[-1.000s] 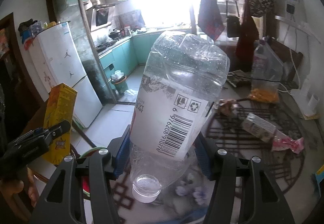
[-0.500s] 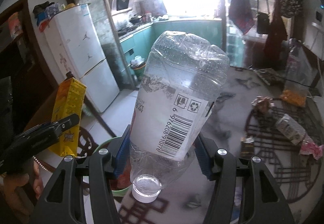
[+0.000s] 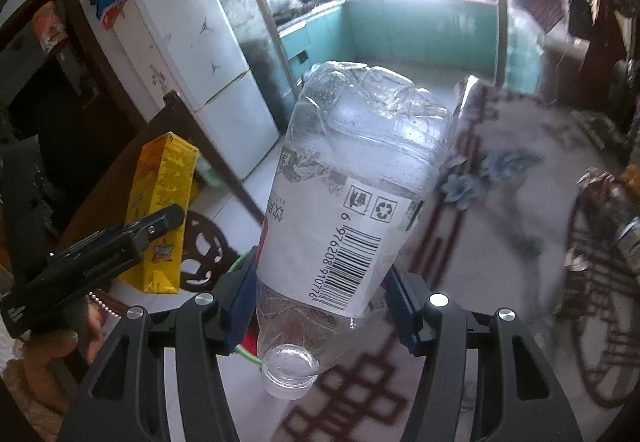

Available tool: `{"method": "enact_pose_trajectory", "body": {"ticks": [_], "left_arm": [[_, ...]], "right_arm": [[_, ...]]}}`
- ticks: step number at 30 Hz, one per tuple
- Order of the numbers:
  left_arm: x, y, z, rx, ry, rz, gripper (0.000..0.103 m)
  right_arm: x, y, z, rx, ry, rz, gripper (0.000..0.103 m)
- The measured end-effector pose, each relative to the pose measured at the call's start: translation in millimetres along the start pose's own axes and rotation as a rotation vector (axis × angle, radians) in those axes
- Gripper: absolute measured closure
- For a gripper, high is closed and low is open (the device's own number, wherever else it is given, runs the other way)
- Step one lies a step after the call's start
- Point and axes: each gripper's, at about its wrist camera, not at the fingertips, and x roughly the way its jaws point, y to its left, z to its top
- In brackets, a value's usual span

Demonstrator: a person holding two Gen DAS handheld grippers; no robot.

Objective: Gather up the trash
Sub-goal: 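Carry the yellow carton and water bottle toward the red bucket, then open the left tool over the bucket while the right tool releases the bottle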

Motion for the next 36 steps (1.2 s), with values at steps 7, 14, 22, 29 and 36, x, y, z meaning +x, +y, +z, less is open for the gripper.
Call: {"method": "enact_pose_trajectory", "body": {"ticks": [7, 14, 22, 29, 36], "left_arm": [[29, 13, 4, -0.008, 0.052, -0.002, 0.046], [51, 24, 10, -0.013, 0.087, 0.001, 0.046], [69, 29, 14, -0.016, 0.115, 0.004, 0.046], [69, 31, 16, -0.018, 0.100, 0.028, 0.028], [54, 29, 15, -0.014, 0.076, 0.029, 0.025]], "right_arm": [[28, 8, 6, 0.026, 0.051, 0.016, 0.047], [56, 17, 10, 0.014, 0.103, 0.034, 0.047], [74, 25, 11, -0.013, 0.128, 0.048, 0.046], [73, 27, 15, -0.006, 0.122, 0.074, 0.032], [52, 25, 17, -0.003, 0.078, 0.068, 0.032]]}}
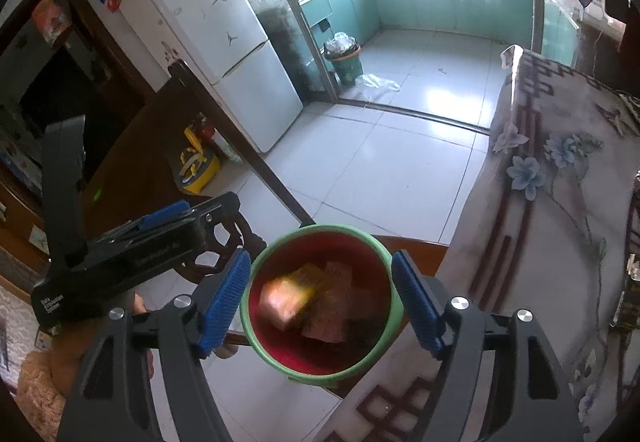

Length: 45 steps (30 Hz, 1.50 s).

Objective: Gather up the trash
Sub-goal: 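Open the left tool over the bucket while the right tool releases the bottle, then move both tools back over the trash on the table, then grasp the dark Baisha cigarette box with the left tool while the right tool grasps the white milk carton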

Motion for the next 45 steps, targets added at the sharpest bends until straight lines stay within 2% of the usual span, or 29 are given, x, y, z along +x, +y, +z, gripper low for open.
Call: {"method": "enact_pose_trajectory", "body": {"ticks": [9, 15, 20, 25, 28, 32, 35, 40, 43, 45], "left_arm": [[-32, -14, -13, 0.015, -0.049, -0.027, 0.023], [-44, -54, -27, 0.067, -0.054, -0.060, 0.021], [-49, -108, -44, 0.124, -0.051, -0.098, 0.021], [-45, -171, -64, 0.156, -0.020, -0.140, 0.021], [-45, -212, -78, 0.177, -0.005, -0.172, 0.019], [-39, -264, -96, 0.177, 0.022, -0.211, 0.018], [-33, -299, -113, 0.174, 0.054, -0.221, 0.018], [-28, -342, -134, 0.190, 0.097, -0.210, 0.018], [-24, -359, -139, 0.207, 0.111, -0.185, 0.018], [-20, -367, -141, 0.208, 0.120, -0.171, 0.017]], "right_arm": [[-48, -8, -13, -0.018, -0.092, -0.052, 0.032], [-79, -36, -31, 0.017, -0.128, -0.083, 0.031], [-113, -85, -50, 0.055, -0.151, -0.140, 0.031], [-151, -162, -71, 0.116, -0.144, -0.222, 0.031], [-176, -222, -85, 0.153, -0.127, -0.278, 0.031], [-203, -309, -92, 0.159, -0.087, -0.356, 0.026], [-203, -362, -79, 0.110, -0.026, -0.407, 0.025], [-158, -441, -54, 0.048, 0.167, -0.456, 0.024], [-130, -472, -45, 0.038, 0.257, -0.413, 0.024], [-119, -482, -42, 0.014, 0.284, -0.407, 0.024]]}}
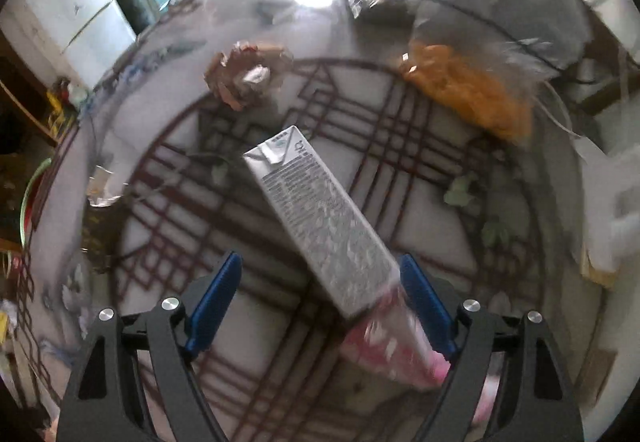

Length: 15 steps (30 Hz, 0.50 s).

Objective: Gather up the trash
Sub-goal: 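Grasp the dark Baisha cigarette box with the left tool while the right tool grasps the white milk carton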

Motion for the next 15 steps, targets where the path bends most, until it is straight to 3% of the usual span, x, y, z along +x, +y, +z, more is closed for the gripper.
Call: {"method": "enact_pose_trajectory", "body": {"ticks": [2, 4, 6, 10, 15], "left_arm": [[12, -6, 3, -0.007, 0.017, 0.013, 0.017], [25, -11, 6, -0.007, 0.033, 0.022, 0.017], [40, -16, 10, -0.002, 0.045, 0.029, 0.017], [81, -23, 24, -0.024, 0.084, 0.021, 0.017], [126, -25, 39, -0.051, 0.117, 0.022, 0.021]], "right_arm": [[11, -4, 4, -0.011, 0.028, 0.023, 0.028], [18, -3, 4, -0.029, 0.049, 0.041, 0.054], [21, -3, -1, -0.047, 0.051, 0.069, 0.065], [4, -10, -11, -0.001, -0.024, 0.142, 0.067], [-41, -18, -43, 0.130, -0.179, 0.259, 0.066]]}}
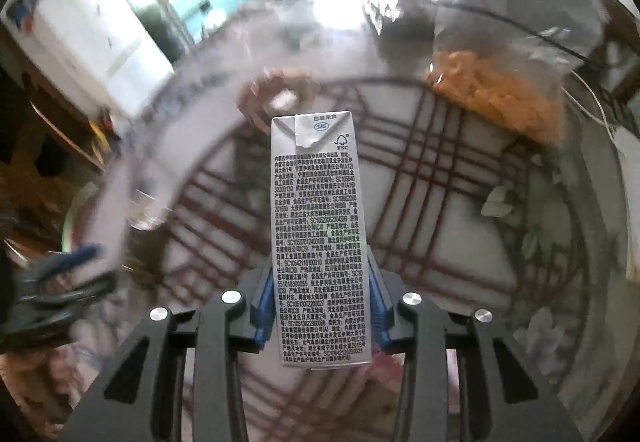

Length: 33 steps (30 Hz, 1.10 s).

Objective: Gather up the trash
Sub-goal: 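Grasp the dark Baisha cigarette box with the left tool while the right tool grasps the white milk carton, then lift and carry the cigarette box and milk carton to the red bucket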

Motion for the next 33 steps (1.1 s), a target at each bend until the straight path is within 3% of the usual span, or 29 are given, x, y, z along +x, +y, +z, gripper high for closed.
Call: {"method": "enact_pose_trajectory", "body": {"ticks": [2, 5, 7, 11, 14, 23, 33], "left_arm": [[16, -1, 5, 0.003, 0.021, 0.015, 0.027], [32, -2, 6, 0.009, 0.064, 0.022, 0.045], [31, -5, 6, 0.030, 0.042, 0.022, 0.060], [20, -3, 9, 0.024, 0.028, -0.010, 0.060], [0, -4, 9, 0.030, 0.004, -0.017, 0.060], [-102, -12, -1, 0.071, -0.180, -0.056, 0.059], [-188, -4, -24, 0.099, -0.338, -0.065, 0.059]], "right_arm": [[-13, 3, -15, 0.026, -0.039, 0.028, 0.066], [-25, 10, -37, 0.056, -0.069, 0.034, 0.066], [-26, 18, -41, 0.070, -0.075, 0.025, 0.066], [-38, 35, -45, 0.097, -0.115, 0.009, 0.067], [-56, 46, -47, 0.133, -0.199, 0.012, 0.067], [-113, 108, -54, 0.080, -0.359, 0.019, 0.067], [-146, 153, -67, 0.019, -0.435, 0.037, 0.066]]}}
